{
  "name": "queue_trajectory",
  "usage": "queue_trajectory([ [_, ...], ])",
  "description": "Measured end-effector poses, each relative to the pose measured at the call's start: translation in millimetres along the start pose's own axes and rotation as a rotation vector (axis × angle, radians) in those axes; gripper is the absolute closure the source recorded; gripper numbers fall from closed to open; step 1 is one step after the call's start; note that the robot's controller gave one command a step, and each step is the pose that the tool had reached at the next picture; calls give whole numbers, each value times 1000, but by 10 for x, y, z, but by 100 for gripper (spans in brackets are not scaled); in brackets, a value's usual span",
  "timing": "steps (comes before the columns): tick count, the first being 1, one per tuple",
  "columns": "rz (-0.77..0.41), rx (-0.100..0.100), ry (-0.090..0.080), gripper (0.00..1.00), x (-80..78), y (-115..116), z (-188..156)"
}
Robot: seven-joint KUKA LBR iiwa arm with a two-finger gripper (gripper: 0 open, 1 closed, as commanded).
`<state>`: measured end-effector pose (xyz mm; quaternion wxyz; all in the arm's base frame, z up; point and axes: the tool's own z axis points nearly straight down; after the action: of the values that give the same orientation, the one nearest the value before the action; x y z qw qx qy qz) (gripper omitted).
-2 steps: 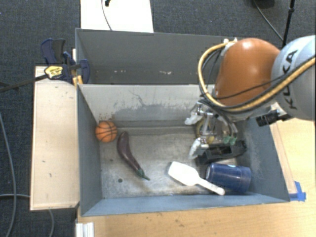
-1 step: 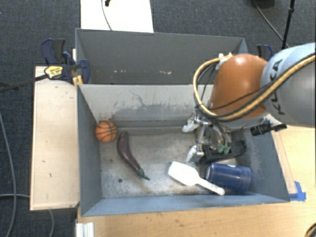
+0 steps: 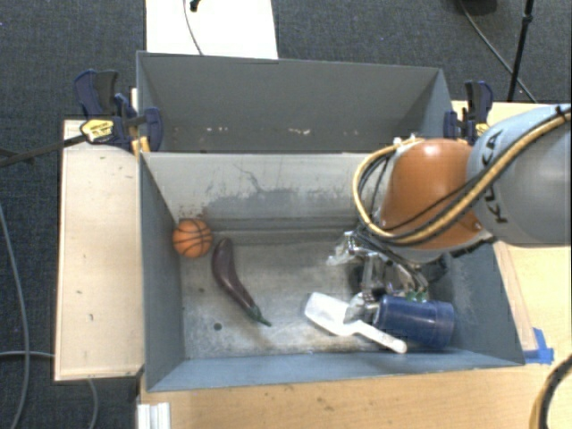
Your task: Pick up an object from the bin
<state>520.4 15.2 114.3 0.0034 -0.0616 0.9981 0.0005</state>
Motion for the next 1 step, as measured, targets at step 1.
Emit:
queue_trajectory([
  [1, -79, 0, 7, 0, -27, -27, 271],
])
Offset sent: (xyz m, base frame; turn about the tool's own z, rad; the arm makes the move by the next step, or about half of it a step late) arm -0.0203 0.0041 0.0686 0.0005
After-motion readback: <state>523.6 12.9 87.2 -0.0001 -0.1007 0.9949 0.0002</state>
